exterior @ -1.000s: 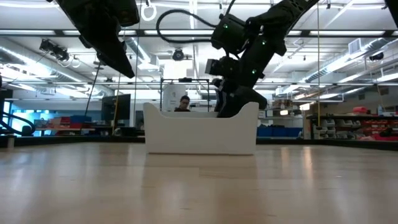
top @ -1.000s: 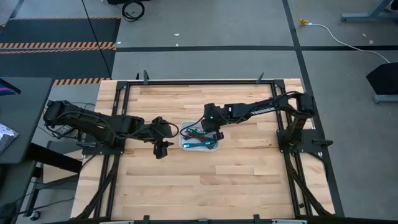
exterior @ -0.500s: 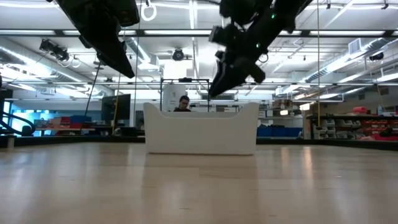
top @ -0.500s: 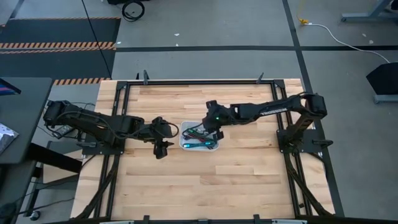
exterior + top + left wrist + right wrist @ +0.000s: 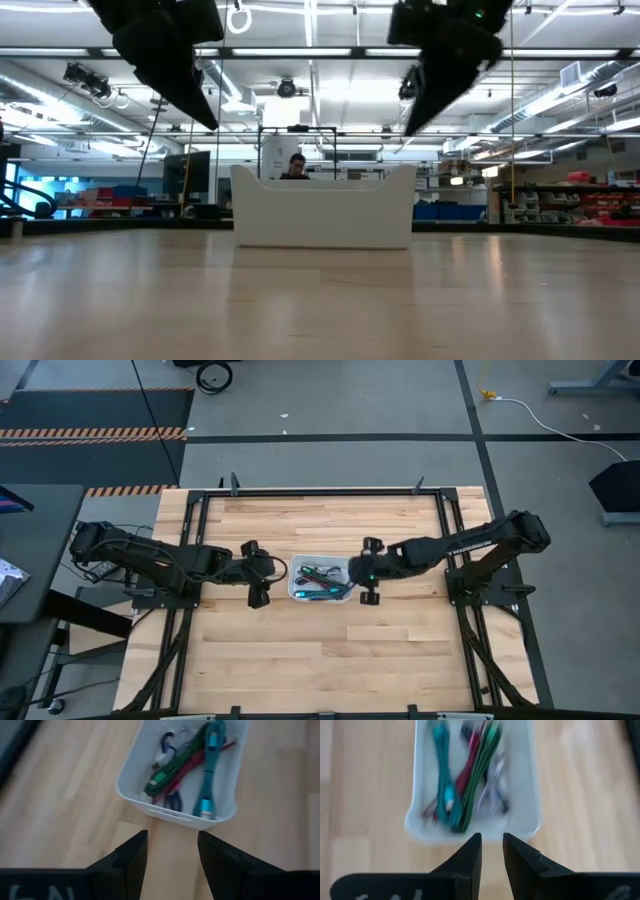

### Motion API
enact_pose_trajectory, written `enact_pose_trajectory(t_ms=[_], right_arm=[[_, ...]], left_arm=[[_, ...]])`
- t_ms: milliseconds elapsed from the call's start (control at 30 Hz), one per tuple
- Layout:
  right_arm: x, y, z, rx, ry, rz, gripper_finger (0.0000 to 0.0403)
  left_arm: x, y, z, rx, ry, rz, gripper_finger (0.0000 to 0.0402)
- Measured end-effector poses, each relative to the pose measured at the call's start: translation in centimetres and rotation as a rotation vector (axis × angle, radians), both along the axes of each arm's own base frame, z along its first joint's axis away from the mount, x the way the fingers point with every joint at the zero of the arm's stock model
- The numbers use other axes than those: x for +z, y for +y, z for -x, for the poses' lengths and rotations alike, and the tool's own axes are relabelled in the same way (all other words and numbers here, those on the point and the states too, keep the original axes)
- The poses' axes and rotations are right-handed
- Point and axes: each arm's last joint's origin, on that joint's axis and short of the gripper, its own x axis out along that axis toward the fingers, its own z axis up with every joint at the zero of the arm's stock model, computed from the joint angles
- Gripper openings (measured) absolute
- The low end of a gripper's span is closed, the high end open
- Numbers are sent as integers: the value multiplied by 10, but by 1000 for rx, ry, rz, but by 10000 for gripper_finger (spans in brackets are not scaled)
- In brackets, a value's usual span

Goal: Pick and place USB-C Cables
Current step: Move the white bin to the center of the table

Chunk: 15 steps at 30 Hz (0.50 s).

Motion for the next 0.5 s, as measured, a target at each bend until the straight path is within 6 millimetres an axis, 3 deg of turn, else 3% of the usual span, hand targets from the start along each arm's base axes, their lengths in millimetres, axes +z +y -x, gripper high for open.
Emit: enact_pose_trajectory(t_ms=[267, 500], right_arm=[[-35, 19, 6, -22, 151, -27, 77], [-53, 16, -2, -37, 194, -20, 23]], left_arm=[[-18, 8, -11, -67, 118, -81, 178], [-51, 26, -28, -1, 264, -83, 136]])
